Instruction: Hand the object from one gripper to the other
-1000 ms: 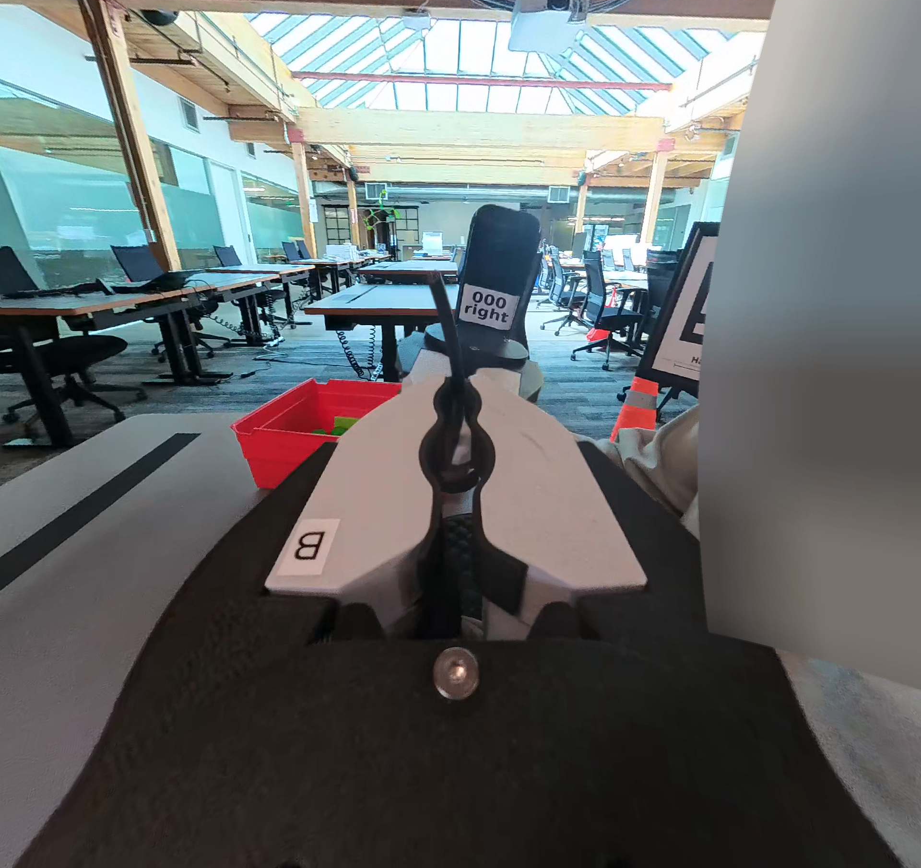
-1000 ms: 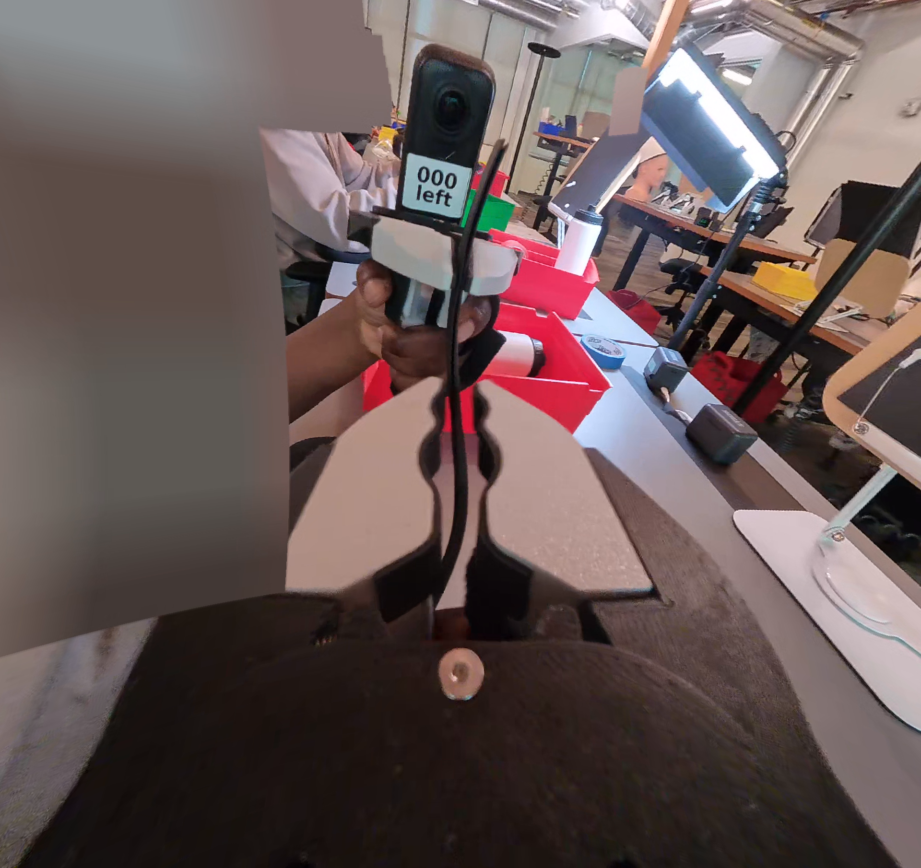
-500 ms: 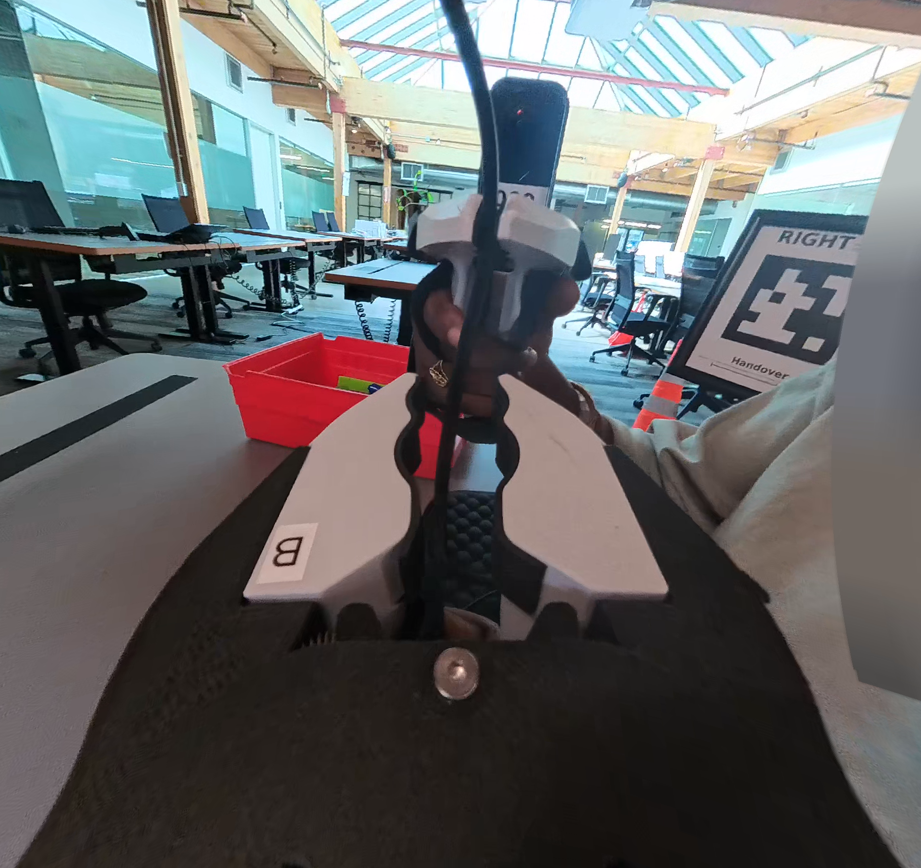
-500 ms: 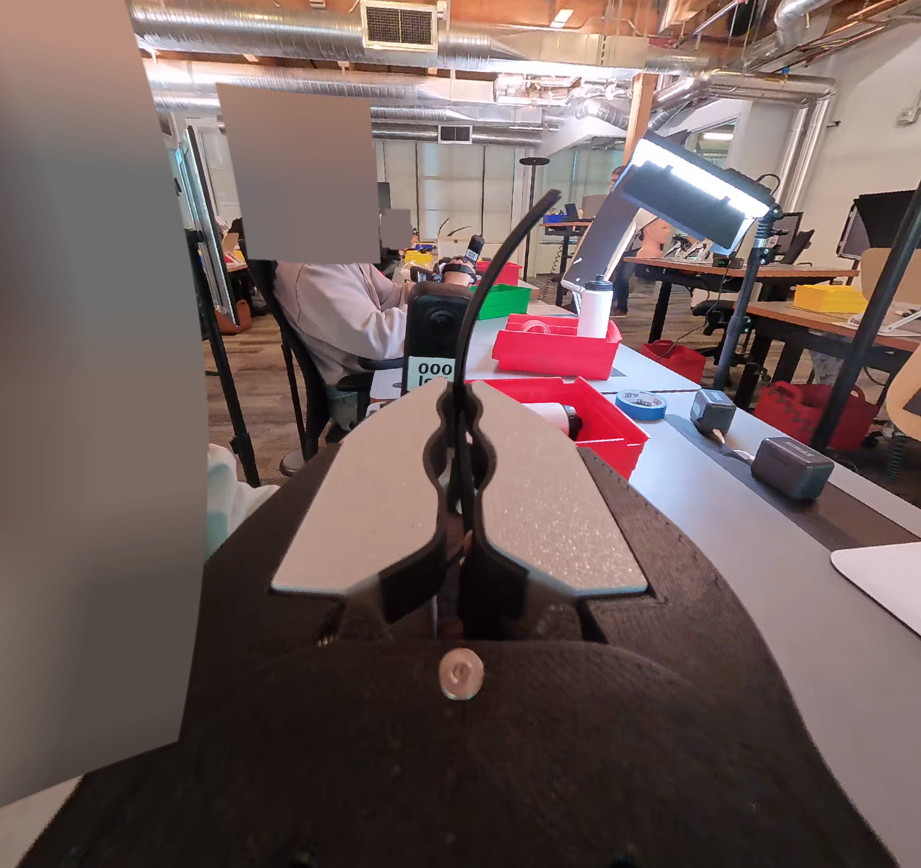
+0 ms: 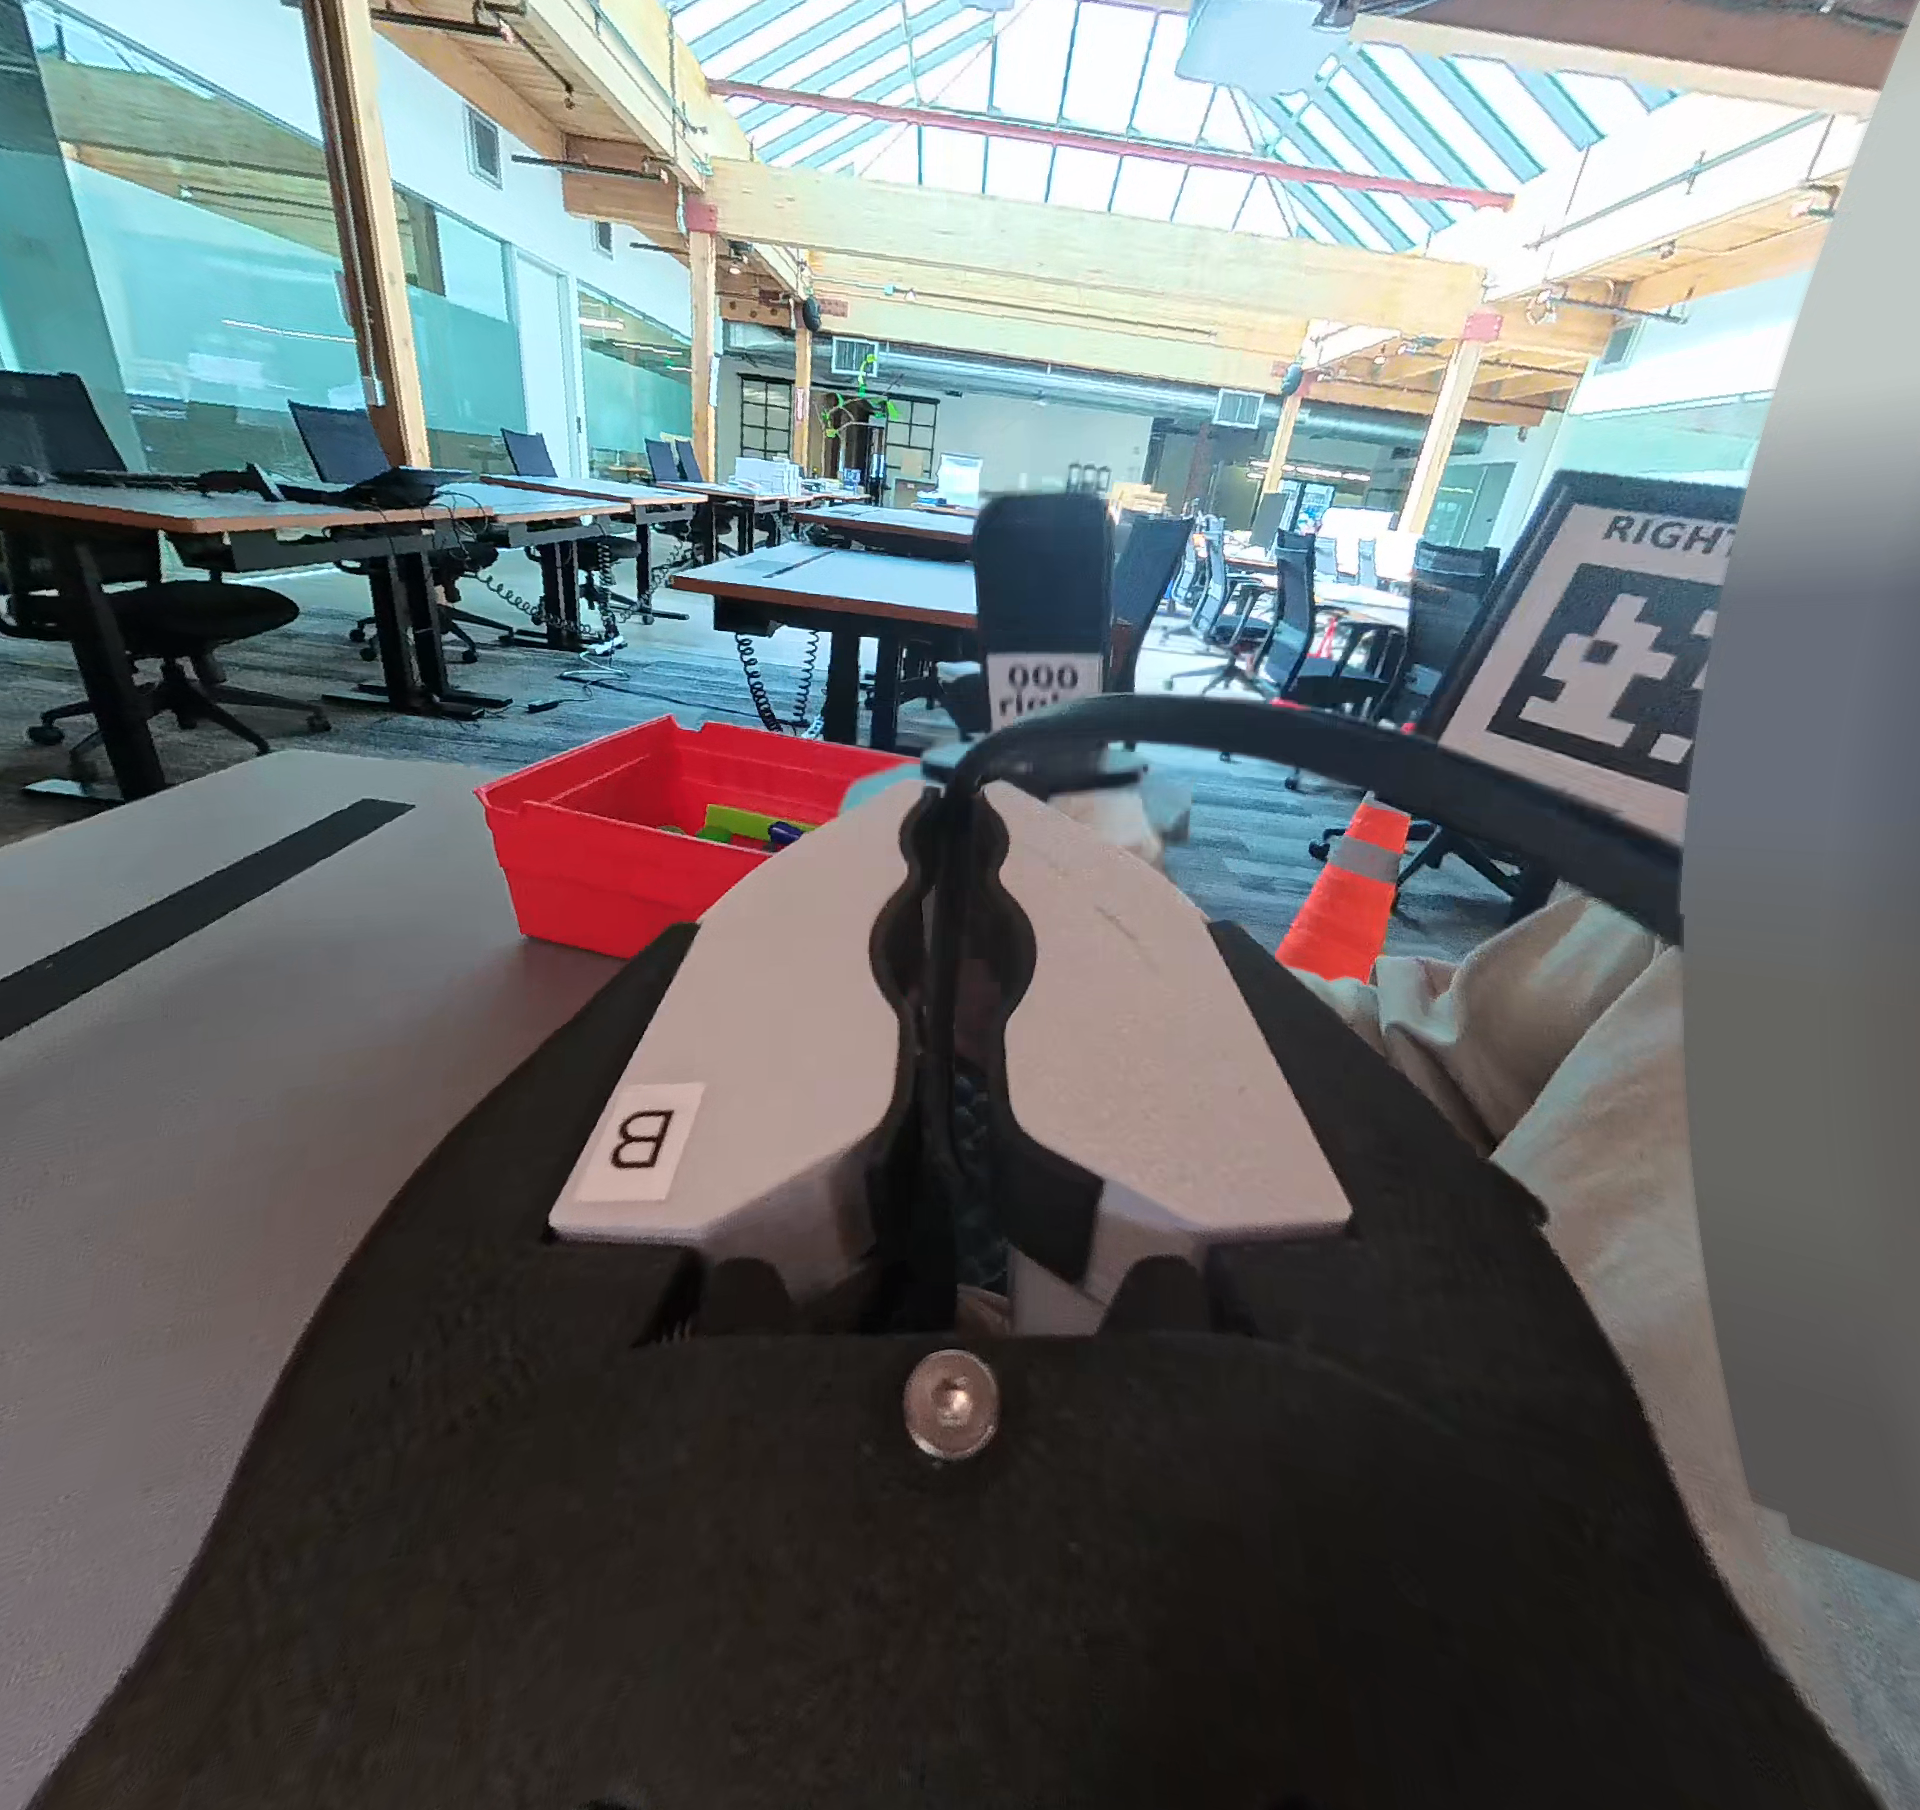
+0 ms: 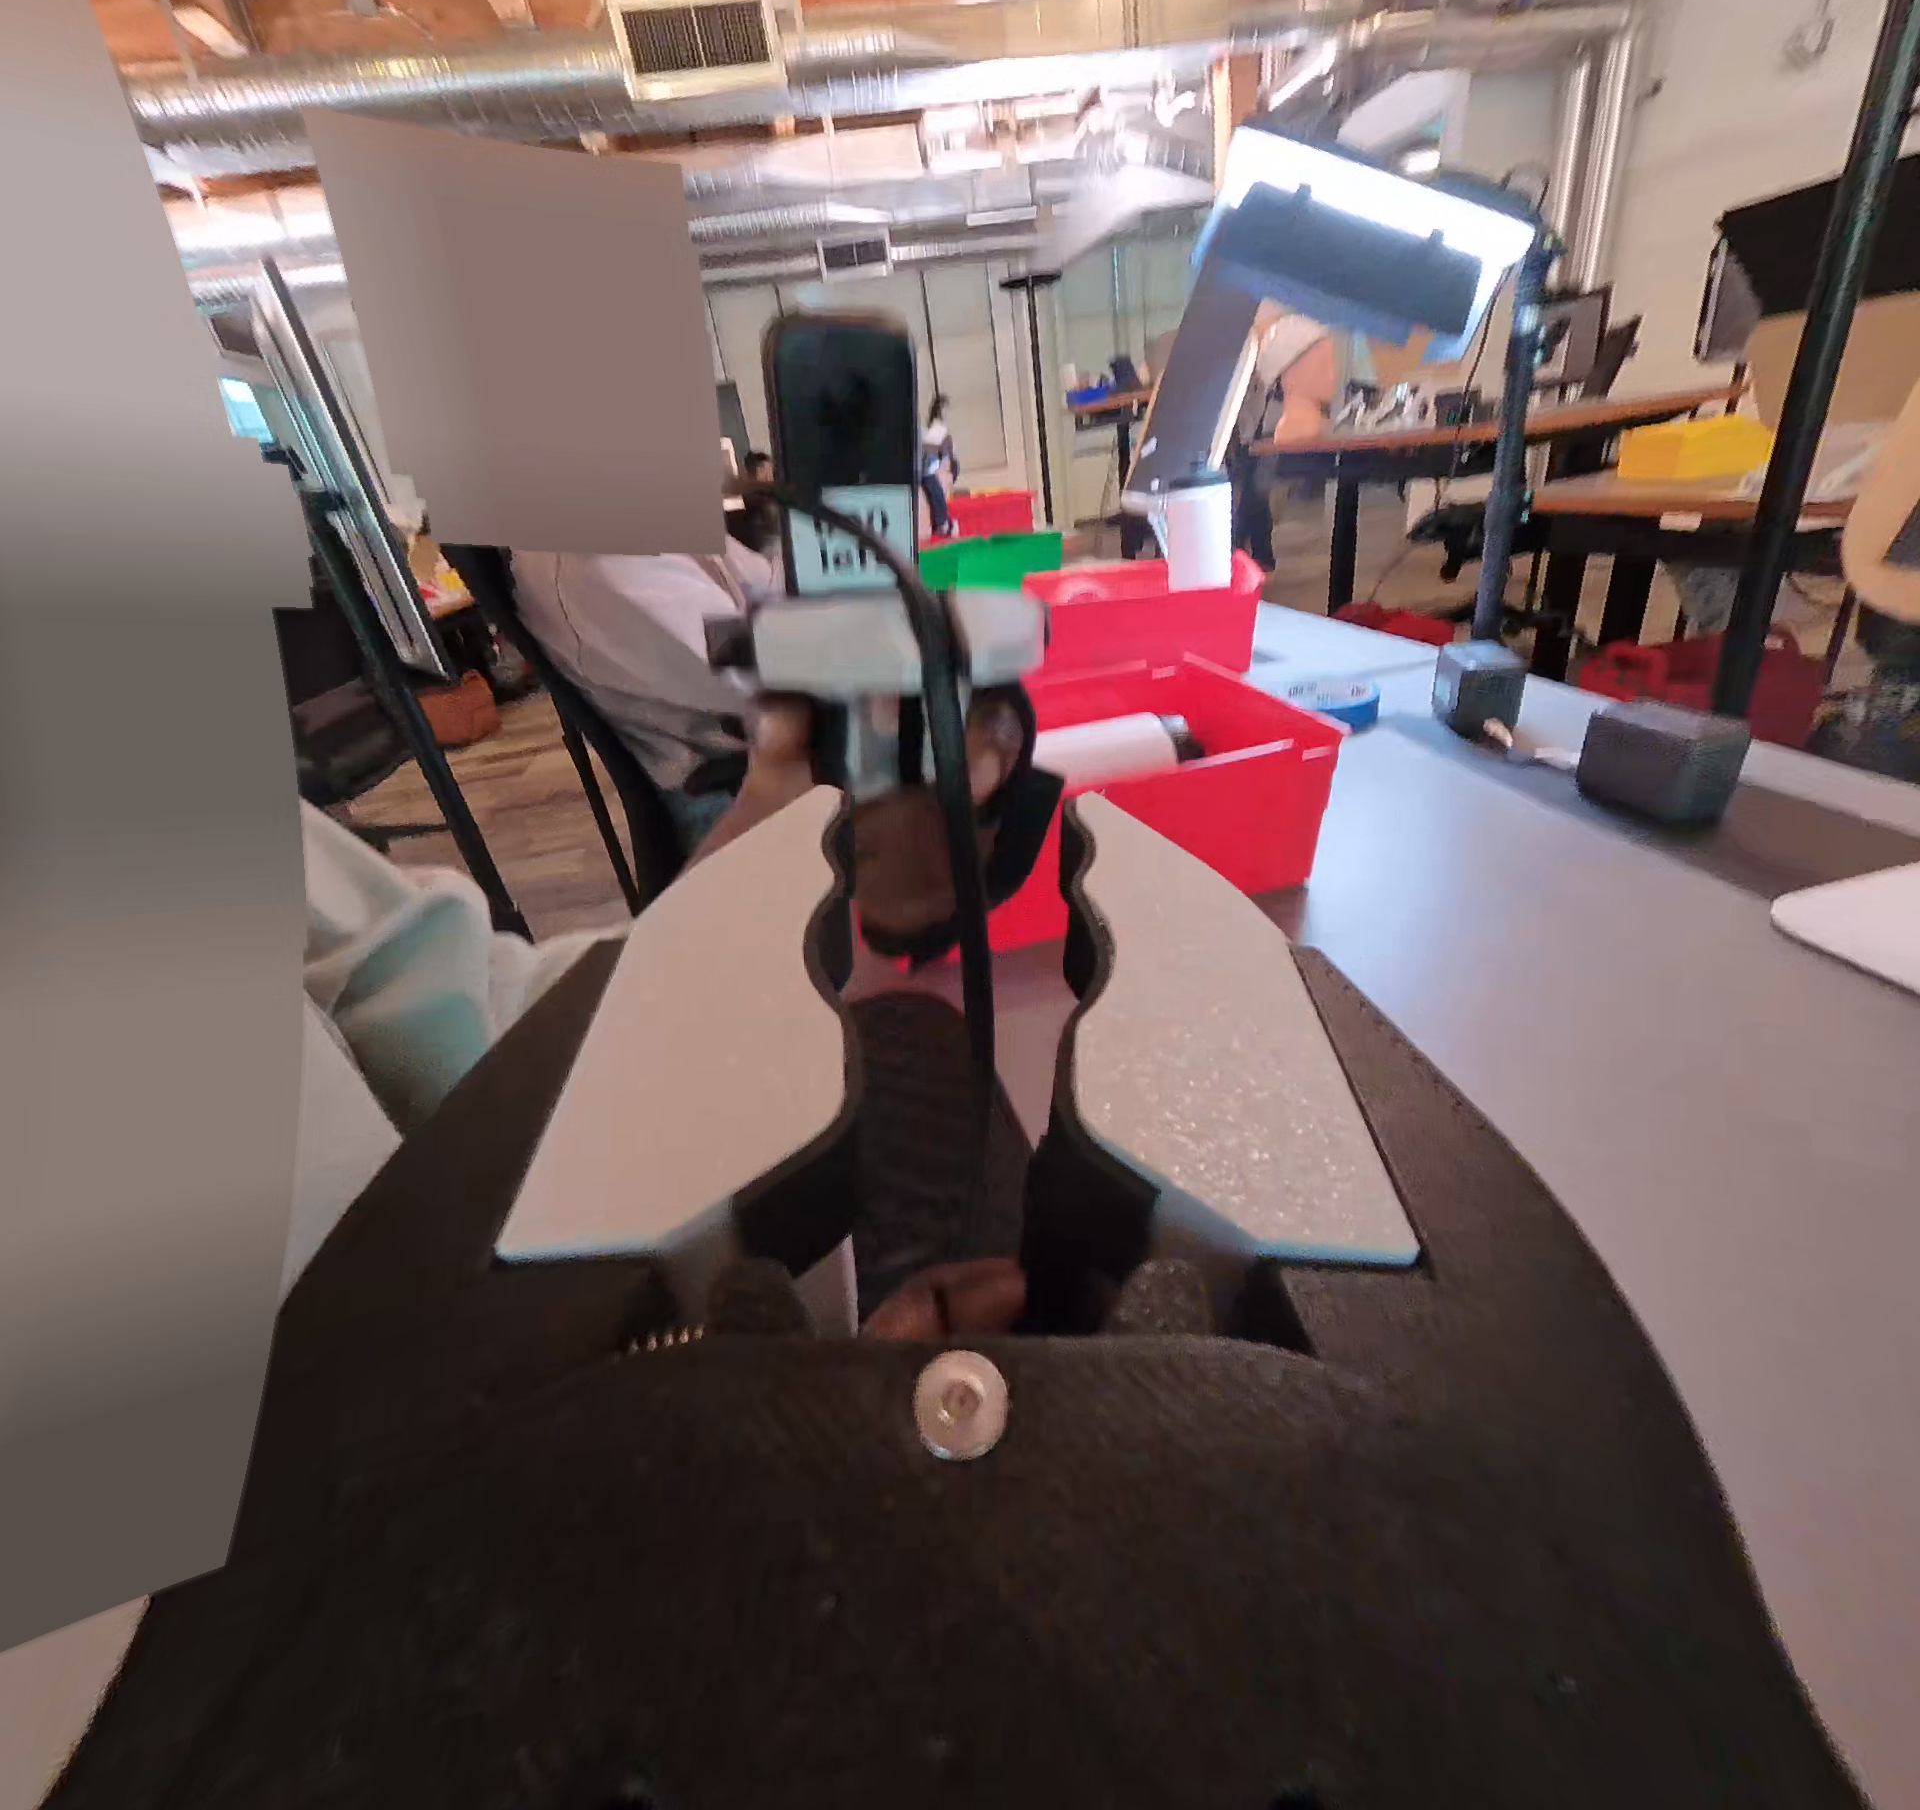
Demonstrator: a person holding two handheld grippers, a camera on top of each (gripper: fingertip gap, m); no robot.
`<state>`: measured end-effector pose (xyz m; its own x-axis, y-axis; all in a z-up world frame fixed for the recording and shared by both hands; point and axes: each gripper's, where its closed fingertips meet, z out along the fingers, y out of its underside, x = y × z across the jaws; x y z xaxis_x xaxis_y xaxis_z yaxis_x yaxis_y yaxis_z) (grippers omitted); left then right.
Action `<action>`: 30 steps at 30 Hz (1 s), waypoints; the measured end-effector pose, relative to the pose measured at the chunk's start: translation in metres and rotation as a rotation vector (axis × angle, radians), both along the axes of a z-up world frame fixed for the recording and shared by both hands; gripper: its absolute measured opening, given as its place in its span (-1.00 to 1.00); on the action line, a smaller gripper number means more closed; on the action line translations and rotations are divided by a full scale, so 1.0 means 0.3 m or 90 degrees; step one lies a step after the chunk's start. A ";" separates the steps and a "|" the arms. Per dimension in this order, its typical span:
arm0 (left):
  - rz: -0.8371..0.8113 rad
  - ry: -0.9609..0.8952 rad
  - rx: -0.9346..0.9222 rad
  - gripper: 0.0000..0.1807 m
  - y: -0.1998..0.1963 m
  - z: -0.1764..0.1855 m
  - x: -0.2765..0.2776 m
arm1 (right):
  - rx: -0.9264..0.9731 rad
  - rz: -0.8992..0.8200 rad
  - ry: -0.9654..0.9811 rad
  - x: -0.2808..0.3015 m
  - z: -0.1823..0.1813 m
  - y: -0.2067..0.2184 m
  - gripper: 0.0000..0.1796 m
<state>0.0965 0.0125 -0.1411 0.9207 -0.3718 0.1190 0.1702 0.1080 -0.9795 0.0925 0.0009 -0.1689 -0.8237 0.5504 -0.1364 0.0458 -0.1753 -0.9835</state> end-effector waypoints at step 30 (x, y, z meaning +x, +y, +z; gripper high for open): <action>-0.038 -0.095 -0.029 -0.95 0.035 -0.096 0.029 | -0.070 -0.062 0.003 -0.031 0.106 0.059 -0.63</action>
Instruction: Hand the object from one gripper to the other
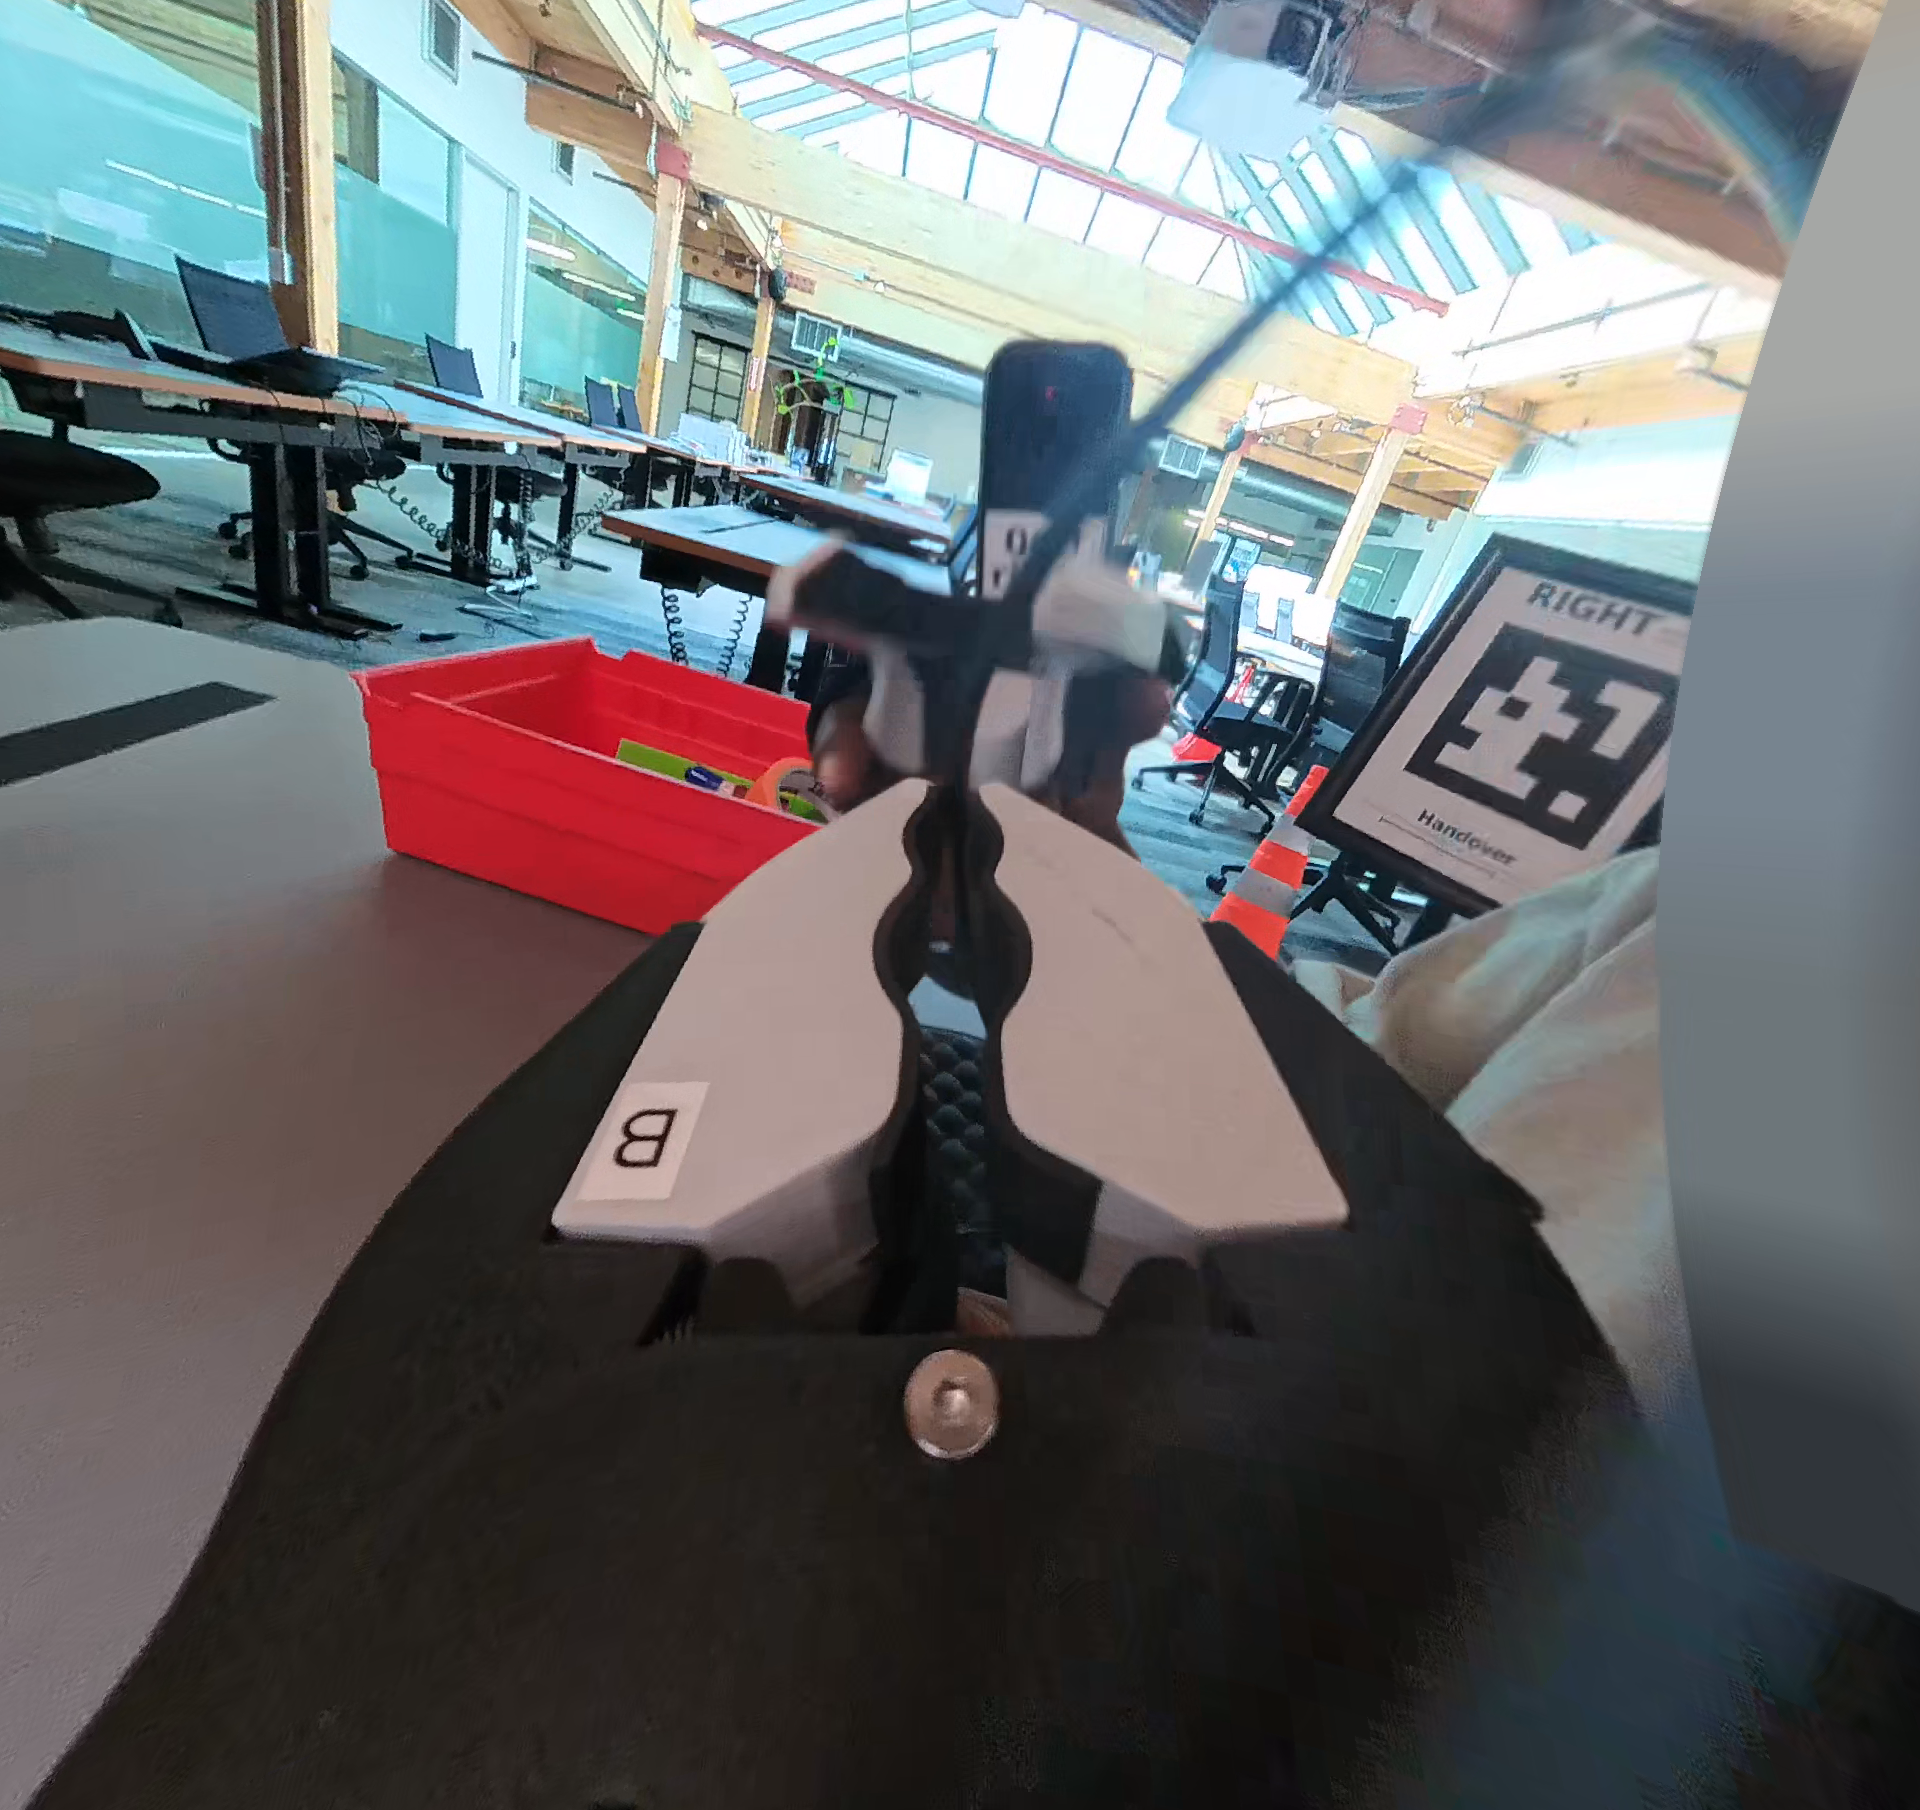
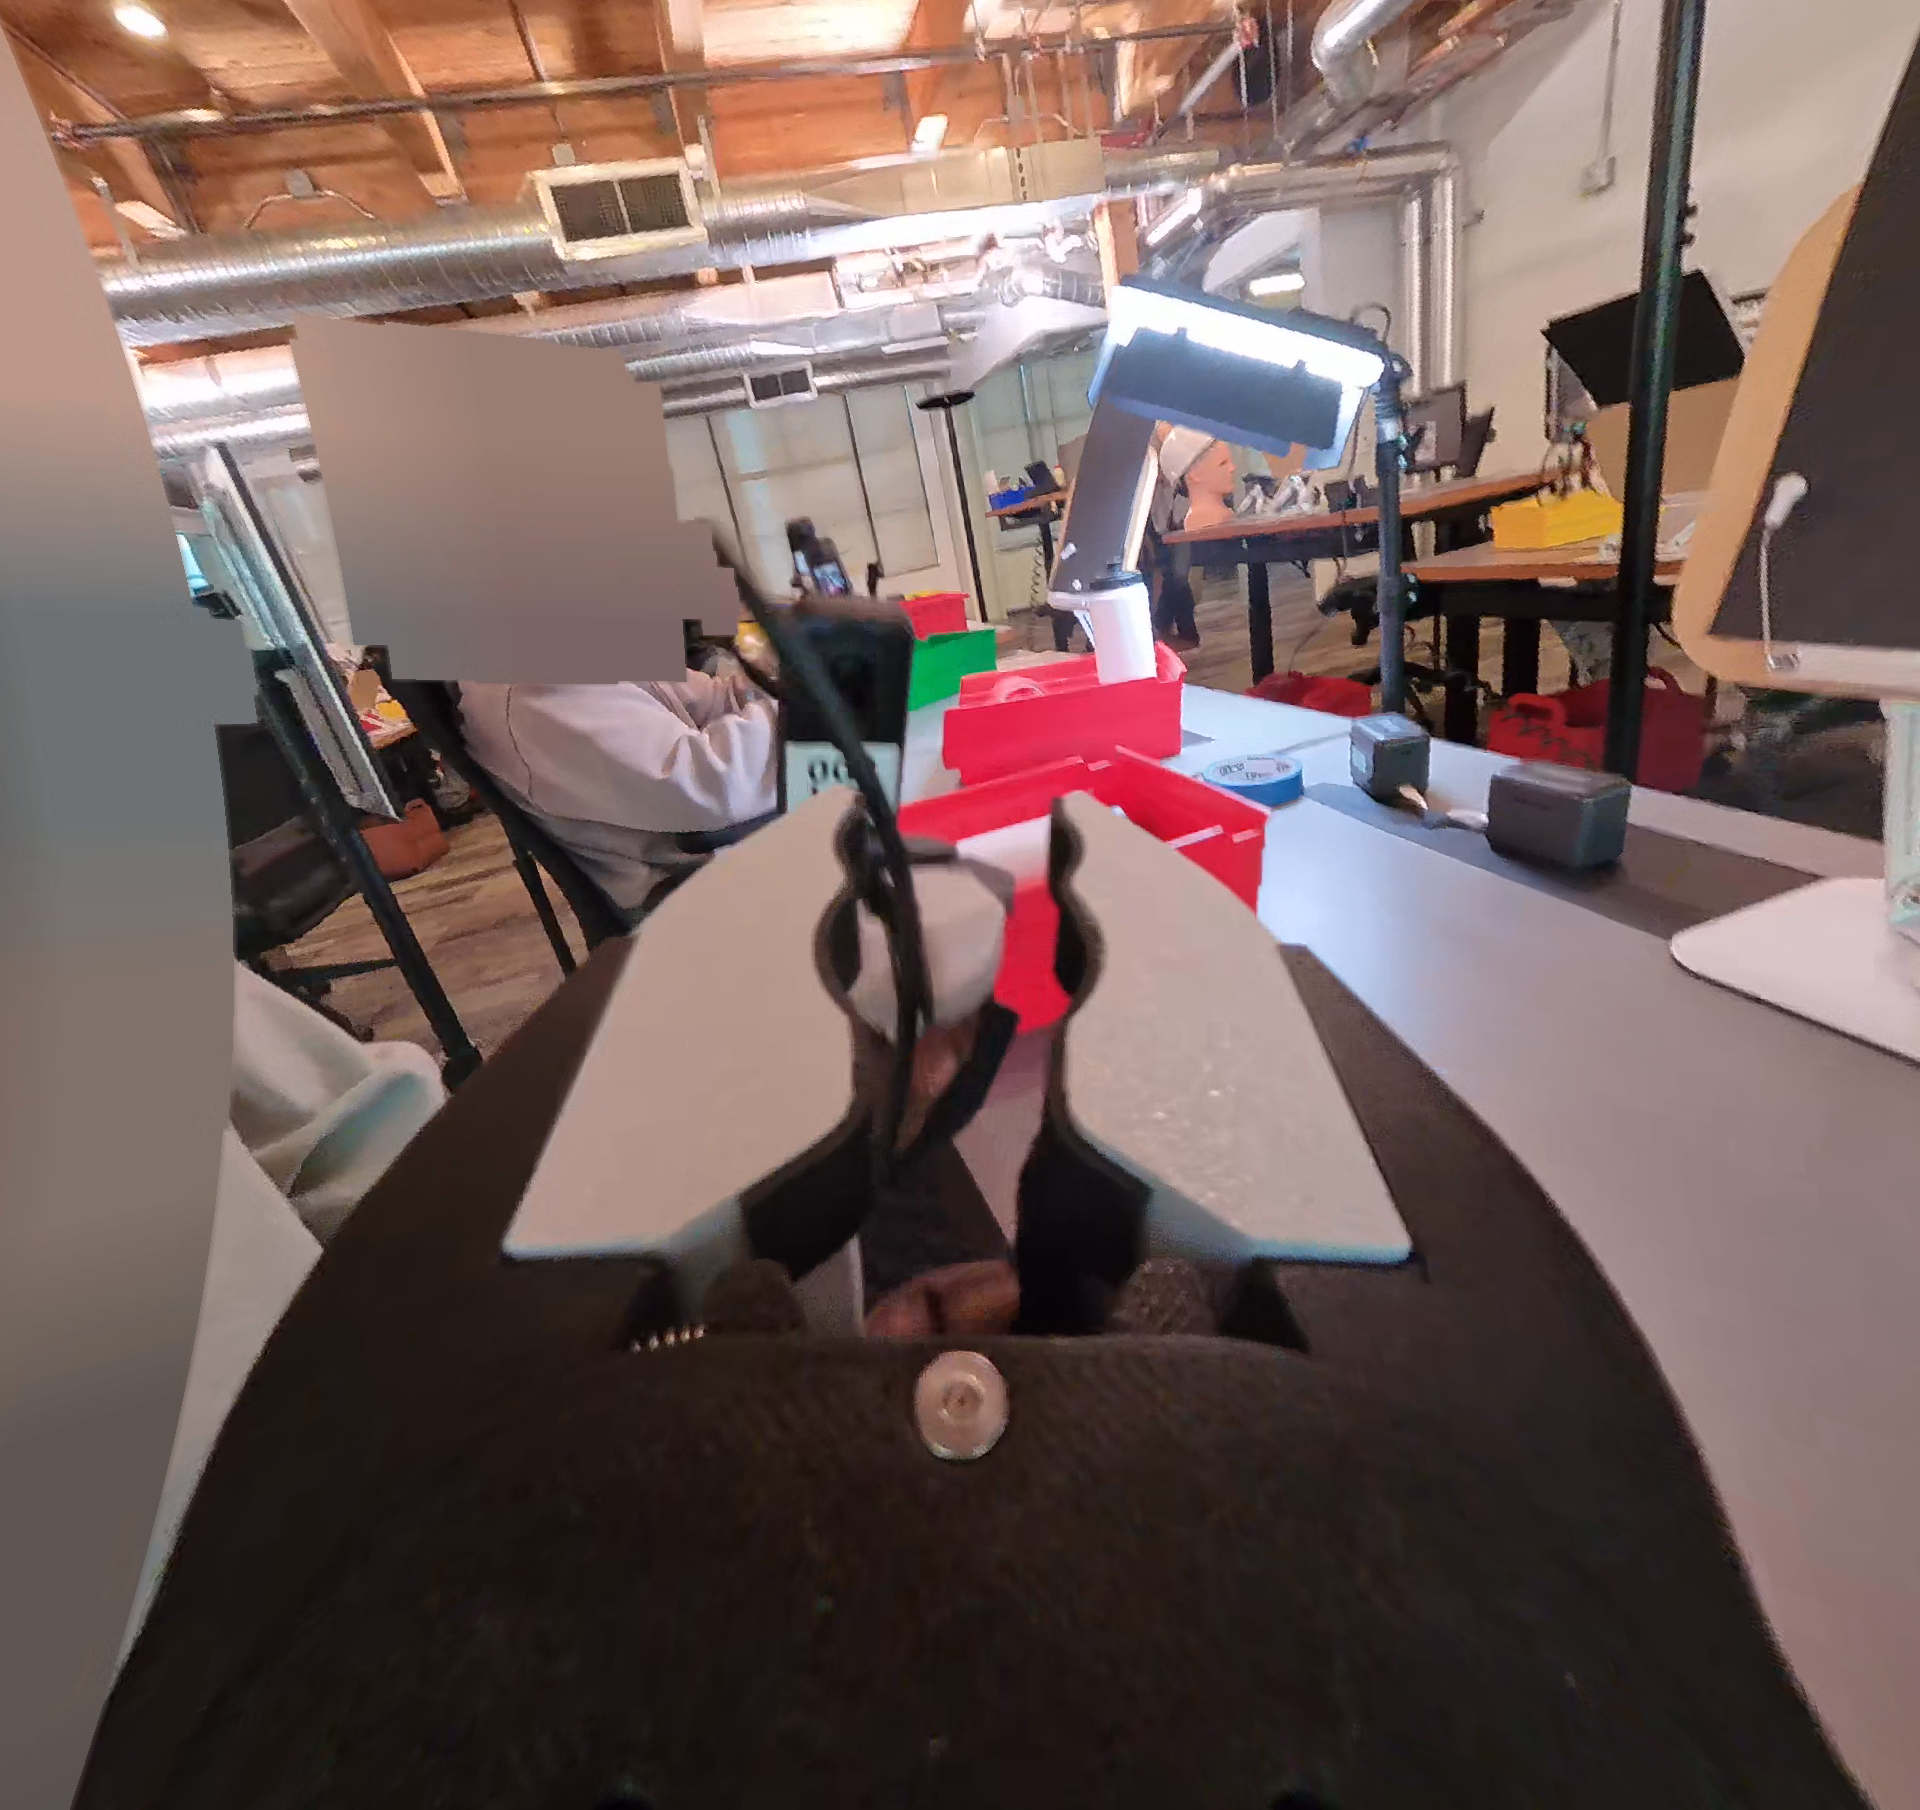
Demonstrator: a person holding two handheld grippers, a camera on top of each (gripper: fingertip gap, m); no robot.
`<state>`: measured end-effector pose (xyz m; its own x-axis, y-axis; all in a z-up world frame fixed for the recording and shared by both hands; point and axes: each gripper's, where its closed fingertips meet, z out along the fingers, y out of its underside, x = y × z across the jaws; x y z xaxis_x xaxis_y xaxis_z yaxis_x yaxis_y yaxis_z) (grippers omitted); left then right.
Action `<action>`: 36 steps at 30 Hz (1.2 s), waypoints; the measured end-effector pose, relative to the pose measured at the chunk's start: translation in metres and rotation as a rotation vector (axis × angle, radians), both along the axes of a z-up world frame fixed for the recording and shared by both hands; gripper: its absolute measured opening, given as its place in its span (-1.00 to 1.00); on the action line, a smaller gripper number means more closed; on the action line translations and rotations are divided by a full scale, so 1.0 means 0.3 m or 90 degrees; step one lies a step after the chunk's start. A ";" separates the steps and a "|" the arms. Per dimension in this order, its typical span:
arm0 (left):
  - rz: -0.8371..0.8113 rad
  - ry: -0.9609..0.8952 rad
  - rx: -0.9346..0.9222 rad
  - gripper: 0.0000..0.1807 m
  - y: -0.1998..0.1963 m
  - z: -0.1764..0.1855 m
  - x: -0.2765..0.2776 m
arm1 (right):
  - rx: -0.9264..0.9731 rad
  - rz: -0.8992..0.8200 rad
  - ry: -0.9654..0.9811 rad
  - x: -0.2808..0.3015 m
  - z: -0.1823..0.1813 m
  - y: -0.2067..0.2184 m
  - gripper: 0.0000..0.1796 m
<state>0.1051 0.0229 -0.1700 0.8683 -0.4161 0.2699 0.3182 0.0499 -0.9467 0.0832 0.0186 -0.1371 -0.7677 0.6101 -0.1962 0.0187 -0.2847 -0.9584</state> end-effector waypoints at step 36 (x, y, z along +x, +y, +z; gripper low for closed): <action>-0.026 0.092 -0.024 -0.95 -0.027 -0.044 0.053 | 0.026 0.049 0.027 0.074 0.011 -0.035 -0.77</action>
